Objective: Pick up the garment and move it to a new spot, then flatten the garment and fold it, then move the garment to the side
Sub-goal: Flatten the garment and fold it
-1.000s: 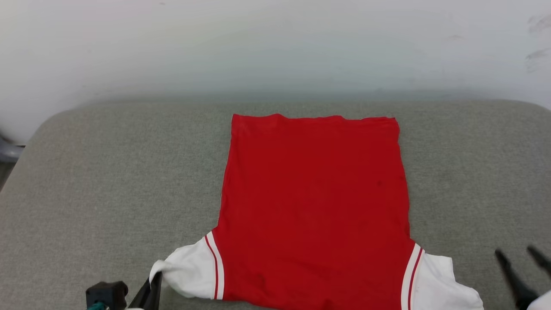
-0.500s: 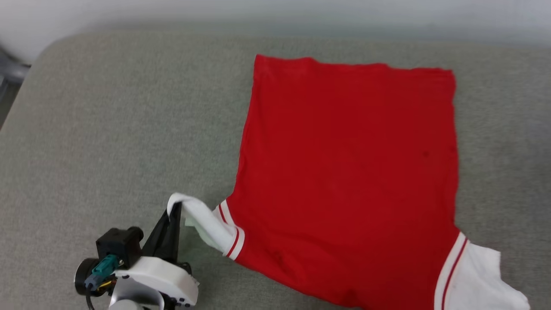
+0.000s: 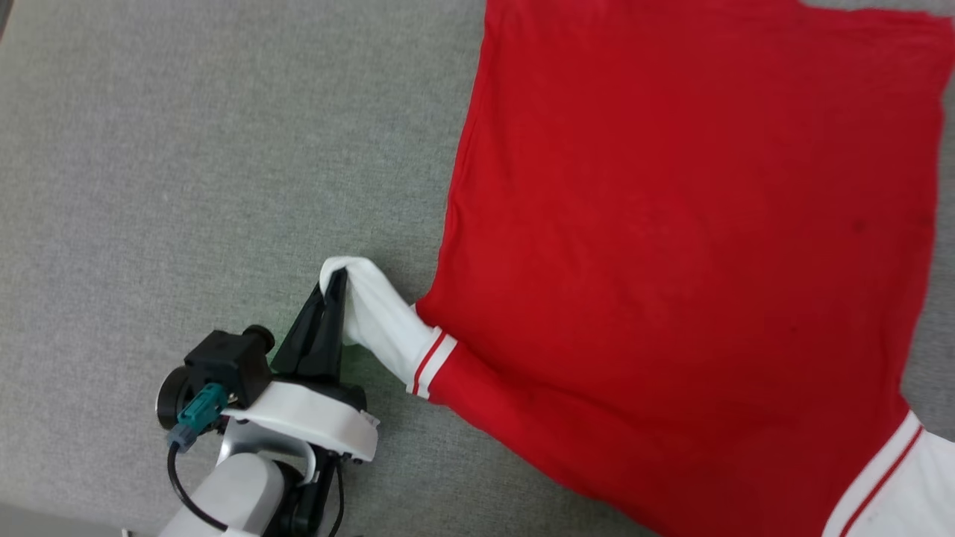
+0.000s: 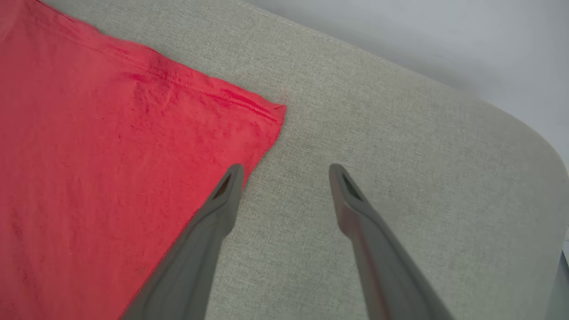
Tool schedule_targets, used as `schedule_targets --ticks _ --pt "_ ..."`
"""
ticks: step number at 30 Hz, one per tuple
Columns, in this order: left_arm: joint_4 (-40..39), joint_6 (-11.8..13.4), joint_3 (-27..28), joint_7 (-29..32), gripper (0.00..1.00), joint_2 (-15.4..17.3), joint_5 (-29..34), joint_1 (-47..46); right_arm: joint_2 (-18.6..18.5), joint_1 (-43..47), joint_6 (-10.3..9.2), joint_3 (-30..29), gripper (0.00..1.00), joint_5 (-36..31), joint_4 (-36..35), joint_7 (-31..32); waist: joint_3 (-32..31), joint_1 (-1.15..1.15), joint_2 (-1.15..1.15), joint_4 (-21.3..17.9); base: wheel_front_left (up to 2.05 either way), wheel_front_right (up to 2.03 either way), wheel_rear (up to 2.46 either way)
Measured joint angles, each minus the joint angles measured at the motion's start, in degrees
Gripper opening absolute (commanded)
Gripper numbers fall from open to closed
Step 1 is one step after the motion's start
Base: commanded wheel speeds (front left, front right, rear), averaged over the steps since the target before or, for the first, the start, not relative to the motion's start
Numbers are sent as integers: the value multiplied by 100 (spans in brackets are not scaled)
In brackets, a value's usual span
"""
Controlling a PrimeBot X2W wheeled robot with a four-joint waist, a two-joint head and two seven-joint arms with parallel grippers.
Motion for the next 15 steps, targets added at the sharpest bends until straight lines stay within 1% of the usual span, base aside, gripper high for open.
schedule_targets --ticks 5,9,12,15 --pt "-4 -77 -51 -22 0 -160 109 -237 164 -400 0 53 100 -250 448 63 397 0 0 194 0 0 0" --pt "0 -97 -53 -31 0 -263 181 -331 299 -376 0 77 100 -353 808 -136 643 0 0 332 0 0 0" --pt "34 -127 -31 -33 0 -304 191 -338 215 -273 -1 145 100 -379 985 -207 739 -2 0 415 0 0 0" --pt "79 -144 -3 -48 0 -326 231 -346 164 -195 -1 215 100 -324 1017 -309 749 -2 0 437 0 0 0"
